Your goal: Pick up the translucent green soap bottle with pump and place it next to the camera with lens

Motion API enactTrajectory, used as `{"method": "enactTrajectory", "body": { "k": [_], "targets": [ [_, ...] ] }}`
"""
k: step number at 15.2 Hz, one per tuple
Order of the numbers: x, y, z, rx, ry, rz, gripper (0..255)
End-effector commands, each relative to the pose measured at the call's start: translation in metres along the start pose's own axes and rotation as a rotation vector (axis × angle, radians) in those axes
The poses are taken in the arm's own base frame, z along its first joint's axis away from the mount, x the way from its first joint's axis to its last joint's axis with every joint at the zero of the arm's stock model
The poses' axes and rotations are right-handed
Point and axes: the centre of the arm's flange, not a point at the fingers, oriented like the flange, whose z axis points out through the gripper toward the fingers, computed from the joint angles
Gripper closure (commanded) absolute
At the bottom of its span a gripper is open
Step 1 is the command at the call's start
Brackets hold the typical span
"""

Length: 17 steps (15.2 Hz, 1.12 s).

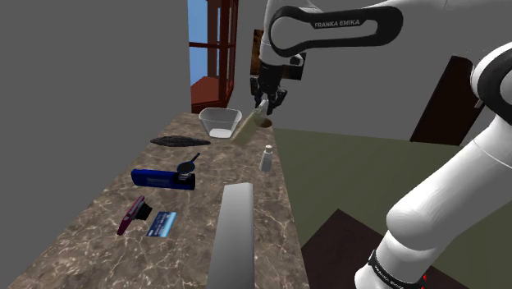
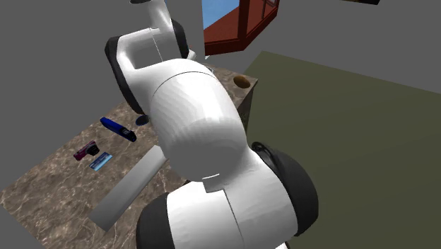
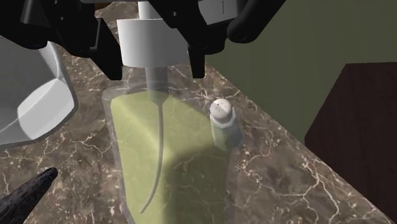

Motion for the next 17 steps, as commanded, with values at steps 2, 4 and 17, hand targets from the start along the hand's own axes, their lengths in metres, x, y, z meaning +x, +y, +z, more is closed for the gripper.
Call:
{"method": "enactTrajectory", "body": {
  "k": [2,4,17],
  "targets": [
    [-0.039,0.009,-0.009,0.001,0.0,0.001,255],
    [-0.064,0.015,-0.014,0.001,0.0,0.001,255],
    [-0.229,0.053,-0.044,0.001,0.0,0.001,255]
  ]
}}
